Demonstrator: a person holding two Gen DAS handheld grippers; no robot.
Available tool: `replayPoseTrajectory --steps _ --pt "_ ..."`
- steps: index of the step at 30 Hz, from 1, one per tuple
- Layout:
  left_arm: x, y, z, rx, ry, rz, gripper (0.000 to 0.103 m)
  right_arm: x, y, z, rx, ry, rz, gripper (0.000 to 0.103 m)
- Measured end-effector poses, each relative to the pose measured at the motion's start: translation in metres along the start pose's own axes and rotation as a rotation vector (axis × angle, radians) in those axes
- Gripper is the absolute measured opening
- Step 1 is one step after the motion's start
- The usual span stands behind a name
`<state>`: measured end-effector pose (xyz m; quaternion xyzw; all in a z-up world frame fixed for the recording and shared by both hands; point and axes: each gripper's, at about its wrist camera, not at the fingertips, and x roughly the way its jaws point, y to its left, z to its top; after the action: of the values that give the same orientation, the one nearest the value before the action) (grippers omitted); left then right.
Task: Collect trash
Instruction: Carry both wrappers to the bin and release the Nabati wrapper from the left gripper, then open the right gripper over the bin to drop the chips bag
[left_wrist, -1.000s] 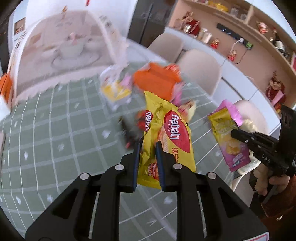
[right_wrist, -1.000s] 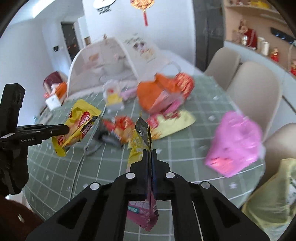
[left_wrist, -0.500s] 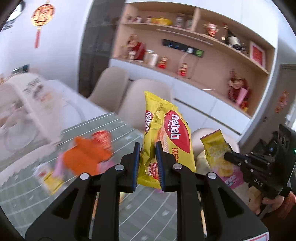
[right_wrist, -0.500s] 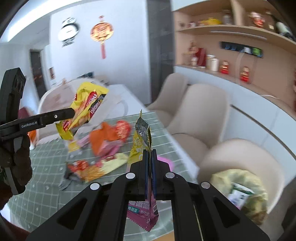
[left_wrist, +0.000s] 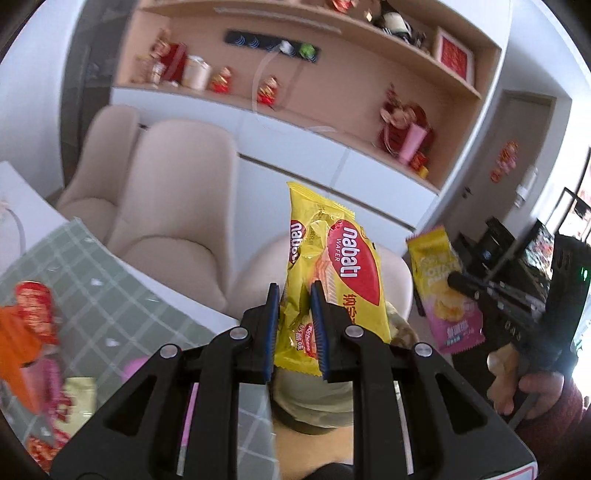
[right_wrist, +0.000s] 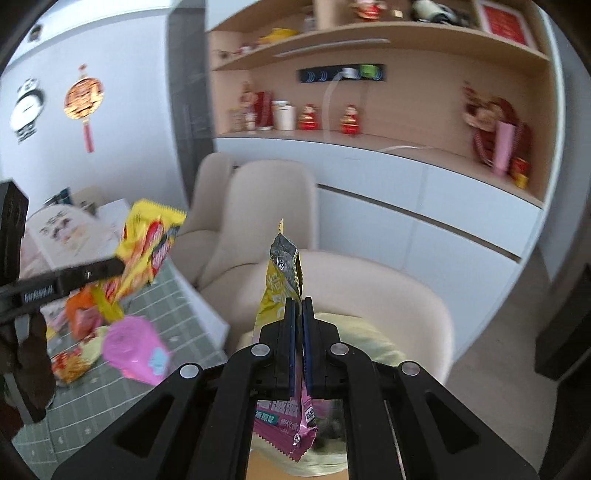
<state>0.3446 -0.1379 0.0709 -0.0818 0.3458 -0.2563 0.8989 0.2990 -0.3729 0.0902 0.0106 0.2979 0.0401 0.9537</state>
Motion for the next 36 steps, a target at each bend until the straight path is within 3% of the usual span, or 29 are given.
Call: replayPoseTrajectory --steps 10,17,19,21,22,26,36 --pt "0.089 -0.034 -0.023 0.006 0.18 -0.054 0.017 0.019 -0.05 -0.016 0.085 0.033 -0.056 0.006" --pt "0.134 -0.056 -0.026 0.007 0.231 -0.097 0.017 0.032 -0.066 -0.02 0.084 0.054 -0.069 0.006" --pt "0.144 -0.058 -0.029 -0.01 0.242 -0.128 0.021 0.034 -0.07 -0.02 0.091 0.053 -0.073 0.006" --pt "0.157 -0.058 -0.033 -0.013 0.276 -0.137 0.038 0.036 -0.074 -0.02 0.098 0.054 -0.075 0.006" --pt "0.16 -0.056 -0.036 -0.018 0.29 -0.137 0.039 0.038 -0.075 -0.02 0.102 0.055 -0.073 0.006" --pt "0.158 -0.05 -0.043 -0.028 0.302 -0.108 0.039 0.042 -0.077 -0.024 0.112 0.05 -0.044 0.006" --pt "0.096 -0.022 -0.041 -0.043 0.202 0.001 0.042 0.075 -0.045 -0.048 0.06 0.073 0.073 0.006"
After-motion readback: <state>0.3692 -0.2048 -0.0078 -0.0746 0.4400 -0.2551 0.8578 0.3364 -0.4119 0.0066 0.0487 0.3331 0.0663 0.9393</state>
